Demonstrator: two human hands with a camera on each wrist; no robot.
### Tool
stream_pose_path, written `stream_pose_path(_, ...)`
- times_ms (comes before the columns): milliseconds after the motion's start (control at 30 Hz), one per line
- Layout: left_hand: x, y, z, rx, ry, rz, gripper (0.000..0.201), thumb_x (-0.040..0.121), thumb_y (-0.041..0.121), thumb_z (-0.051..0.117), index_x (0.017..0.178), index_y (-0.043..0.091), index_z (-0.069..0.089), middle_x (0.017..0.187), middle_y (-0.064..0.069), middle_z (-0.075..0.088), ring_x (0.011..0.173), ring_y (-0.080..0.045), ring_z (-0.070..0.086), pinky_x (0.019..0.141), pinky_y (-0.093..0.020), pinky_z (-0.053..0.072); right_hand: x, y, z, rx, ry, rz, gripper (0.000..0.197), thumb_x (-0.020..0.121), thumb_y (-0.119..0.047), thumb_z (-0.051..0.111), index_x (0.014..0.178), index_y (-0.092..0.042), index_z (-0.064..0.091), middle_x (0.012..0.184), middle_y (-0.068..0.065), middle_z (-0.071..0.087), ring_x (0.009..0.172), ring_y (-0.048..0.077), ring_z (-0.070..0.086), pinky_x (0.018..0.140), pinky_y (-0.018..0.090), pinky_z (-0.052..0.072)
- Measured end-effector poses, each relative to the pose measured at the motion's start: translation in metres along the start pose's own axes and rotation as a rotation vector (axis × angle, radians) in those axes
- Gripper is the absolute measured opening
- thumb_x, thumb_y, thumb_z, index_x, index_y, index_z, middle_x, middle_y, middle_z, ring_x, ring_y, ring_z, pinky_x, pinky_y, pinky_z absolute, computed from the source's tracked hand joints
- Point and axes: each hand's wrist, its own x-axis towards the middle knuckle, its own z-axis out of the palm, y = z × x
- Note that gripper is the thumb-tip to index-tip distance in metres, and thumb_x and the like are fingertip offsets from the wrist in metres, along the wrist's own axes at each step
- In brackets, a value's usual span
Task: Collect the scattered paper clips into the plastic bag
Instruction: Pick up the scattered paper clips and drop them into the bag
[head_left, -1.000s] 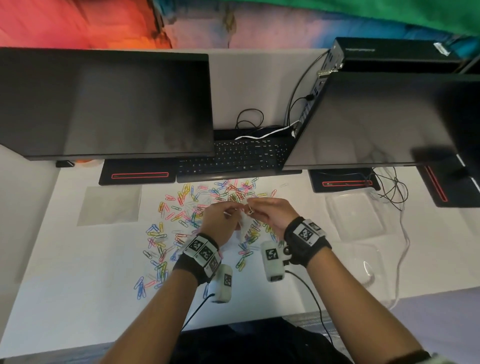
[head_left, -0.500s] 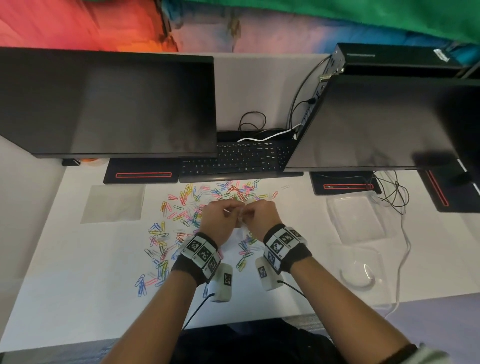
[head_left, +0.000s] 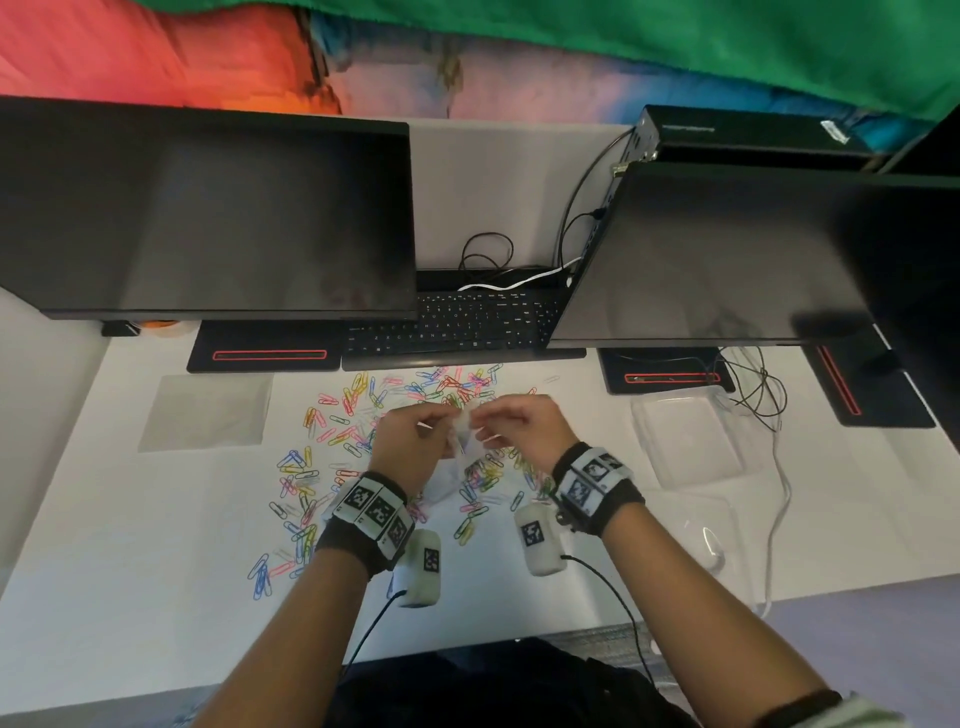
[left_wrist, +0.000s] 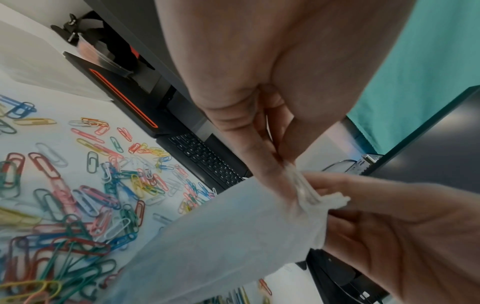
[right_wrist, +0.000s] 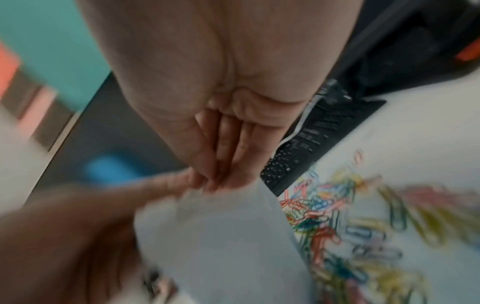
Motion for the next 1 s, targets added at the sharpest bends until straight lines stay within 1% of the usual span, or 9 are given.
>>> stream_pose_path(100, -0.001, -0.001, -0.007, -0.041, 0.049, -0.011, 0.019, 0.094, 0.008, 0.062, 0.107, 0.013, 0.075, 0.094, -0.005, 0.076, 0.068, -0.019, 0.074, 0.071, -0.032, 0.063, -0.004, 0.021, -0.035, 0.073, 0.087, 0.204, 0.024, 0.087, -0.005, 0.065, 0.110, -0.012, 0.069, 0.101, 0.008, 0.071, 0.088, 0.022, 0.069, 0.077, 0.030, 0.059)
stream_pose_path(167, -0.002, -0.003, -0.010, -0.061, 0.075, -0.029, 0.018, 0.094, 0.008, 0.061, 0.104, 0.014, 0.076, 0.088, -0.004, 0.076, 0.065, -0.017, 0.073, 0.069, -0.029, 0.063, -0.006, 0.049, -0.057, -0.232, 0.108, 0.375, 0.049, 0.074, -0.016, 0.081, 0.119, -0.019, 0.062, 0.107, 0.005, 0.066, 0.093, 0.019, 0.066, 0.083, 0.033, 0.058)
stream_pose_path(233, -0.002, -0.004, -0.013, -0.094, 0.101, -0.044, 0.017, 0.094, 0.008, 0.062, 0.102, 0.014, 0.076, 0.085, -0.005, 0.076, 0.065, -0.019, 0.073, 0.069, -0.029, 0.063, -0.012, 0.077, -0.066, -0.556, 0.050, 0.535, 0.082, 0.059, -0.027, 0.091, 0.129, -0.022, 0.049, 0.120, 0.004, 0.056, 0.110, 0.022, 0.059, 0.095, 0.035, 0.051)
stream_pose_path(367, -0.004, -0.007, -0.016, -0.124, 0.122, -0.060, 0.018, 0.095, 0.009, 0.061, 0.105, 0.014, 0.075, 0.085, -0.004, 0.075, 0.071, -0.025, 0.074, 0.070, -0.033, 0.063, -0.020, 0.110, -0.053, -0.716, -0.032, 0.522, 0.111, 0.049, -0.028, 0.093, 0.141, -0.020, 0.030, 0.136, 0.009, 0.039, 0.127, 0.026, 0.043, 0.103, 0.032, 0.040)
stream_pose_path(533, -0.006, -0.009, -0.015, -0.115, 0.106, -0.066, 0.017, 0.095, 0.007, 0.061, 0.103, 0.012, 0.076, 0.086, -0.005, 0.075, 0.071, -0.022, 0.074, 0.071, -0.034, 0.064, 0.000, 0.112, -0.023, -0.638, 0.099, 0.324, 0.095, 0.058, -0.027, 0.091, 0.138, -0.018, 0.040, 0.127, 0.011, 0.046, 0.112, 0.025, 0.053, 0.097, 0.030, 0.046)
stream_pose_path(700, -0.008, -0.005, -0.017, -0.101, 0.093, -0.058, 0.017, 0.095, 0.008, 0.061, 0.104, 0.011, 0.075, 0.081, 0.000, 0.075, 0.066, -0.014, 0.073, 0.064, -0.022, 0.061, 0.031, 0.103, -0.011, -0.613, 0.173, 0.332, 0.083, 0.063, -0.027, 0.088, 0.135, -0.016, 0.048, 0.127, 0.010, 0.042, 0.114, 0.028, 0.053, 0.100, 0.037, 0.048)
stream_pose_path(833, -0.006, -0.008, -0.018, -0.087, 0.083, -0.069, 0.017, 0.095, 0.008, 0.062, 0.103, 0.013, 0.075, 0.079, 0.004, 0.074, 0.070, -0.020, 0.074, 0.068, -0.028, 0.063, 0.040, 0.100, -0.003, -0.823, 0.132, 0.164, 0.061, 0.078, -0.028, 0.077, 0.133, -0.017, 0.055, 0.126, 0.010, 0.042, 0.108, 0.024, 0.056, 0.100, 0.028, 0.045)
stream_pose_path(933, -0.004, -0.012, -0.016, -0.076, 0.080, -0.073, 0.017, 0.095, 0.008, 0.062, 0.102, 0.014, 0.076, 0.082, 0.000, 0.076, 0.069, -0.021, 0.075, 0.072, -0.036, 0.064, 0.040, 0.102, 0.004, -1.036, 0.098, 0.017, 0.030, 0.091, -0.015, 0.061, 0.121, -0.015, 0.066, 0.119, 0.010, 0.052, 0.099, 0.024, 0.060, 0.093, 0.027, 0.049)
stream_pose_path(1000, -0.004, -0.013, -0.013, -0.073, 0.078, -0.076, 0.017, 0.095, 0.008, 0.062, 0.101, 0.014, 0.076, 0.082, -0.002, 0.076, 0.067, -0.019, 0.075, 0.072, -0.036, 0.064, 0.038, 0.101, 0.007, -1.118, 0.056, -0.006, 0.027, 0.093, -0.006, 0.052, 0.114, -0.011, 0.068, 0.115, 0.011, 0.055, 0.096, 0.023, 0.060, 0.087, 0.027, 0.053)
